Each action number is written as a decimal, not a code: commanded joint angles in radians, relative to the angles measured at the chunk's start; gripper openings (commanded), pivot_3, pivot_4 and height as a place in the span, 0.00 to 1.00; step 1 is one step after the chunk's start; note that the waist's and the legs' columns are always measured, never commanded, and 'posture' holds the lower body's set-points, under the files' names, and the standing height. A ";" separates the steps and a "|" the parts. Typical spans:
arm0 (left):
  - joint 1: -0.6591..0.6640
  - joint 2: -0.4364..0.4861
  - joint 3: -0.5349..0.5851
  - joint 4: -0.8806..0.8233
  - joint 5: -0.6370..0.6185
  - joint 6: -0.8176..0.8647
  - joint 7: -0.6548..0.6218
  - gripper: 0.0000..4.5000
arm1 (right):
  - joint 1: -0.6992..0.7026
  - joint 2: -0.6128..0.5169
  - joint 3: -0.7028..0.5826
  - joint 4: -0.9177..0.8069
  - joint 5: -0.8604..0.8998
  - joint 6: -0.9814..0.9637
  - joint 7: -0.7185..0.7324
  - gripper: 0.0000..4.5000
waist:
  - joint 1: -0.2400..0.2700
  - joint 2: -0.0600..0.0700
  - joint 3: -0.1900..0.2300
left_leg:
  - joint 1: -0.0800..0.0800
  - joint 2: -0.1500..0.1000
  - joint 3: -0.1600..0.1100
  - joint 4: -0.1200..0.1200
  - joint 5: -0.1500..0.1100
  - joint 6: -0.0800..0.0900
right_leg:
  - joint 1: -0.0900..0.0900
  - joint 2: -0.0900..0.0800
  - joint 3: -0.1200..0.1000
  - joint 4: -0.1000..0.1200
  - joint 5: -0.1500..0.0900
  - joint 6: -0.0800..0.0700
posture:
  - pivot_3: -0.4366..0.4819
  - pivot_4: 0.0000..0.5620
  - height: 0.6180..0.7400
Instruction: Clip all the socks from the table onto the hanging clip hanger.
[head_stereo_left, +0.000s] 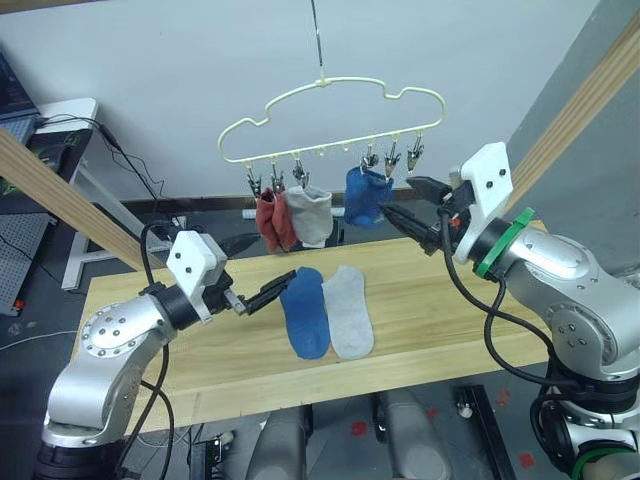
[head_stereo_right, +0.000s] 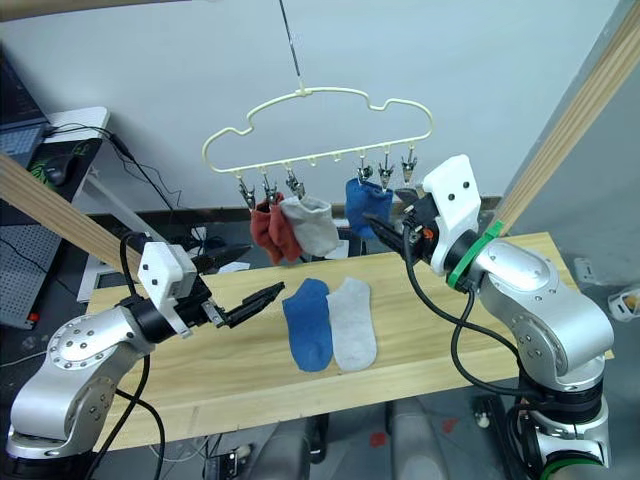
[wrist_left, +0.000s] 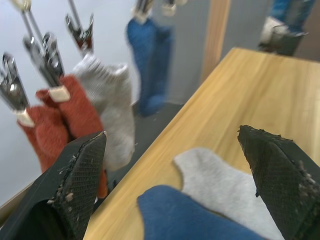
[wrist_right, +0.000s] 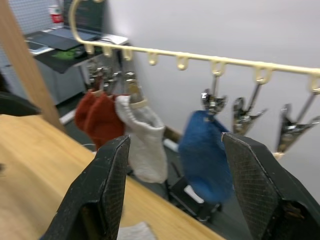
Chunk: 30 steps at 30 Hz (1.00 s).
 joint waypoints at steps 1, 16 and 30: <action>-0.034 0.032 0.034 -0.058 -0.070 0.032 -0.023 0.99 | -0.010 0.012 0.010 0.003 -0.038 -0.030 -0.037 0.68 | 0.004 0.000 -0.005 | 0.000 0.000 0.000 0.000 0.000 0.000 | 0.000 0.000 0.000 0.000 0.000 0.000 | 0.32 0.39 1.00; -0.160 0.053 -0.002 -0.066 -0.129 0.117 -0.006 0.99 | -0.074 0.136 0.106 0.191 -0.211 -0.095 -0.156 0.68 | 0.004 -0.001 -0.009 | 0.001 0.000 0.000 0.000 0.001 -0.001 | 0.000 0.001 0.000 0.002 0.000 0.000 | 0.33 0.43 1.00; -0.201 0.044 -0.036 -0.058 -0.111 0.114 0.014 0.99 | -0.151 0.231 0.137 0.379 -0.329 -0.223 -0.175 0.68 | 0.004 -0.001 -0.009 | 0.002 0.000 0.000 0.000 0.001 -0.001 | 0.000 0.001 0.001 0.003 0.001 -0.002 | 0.34 0.44 1.00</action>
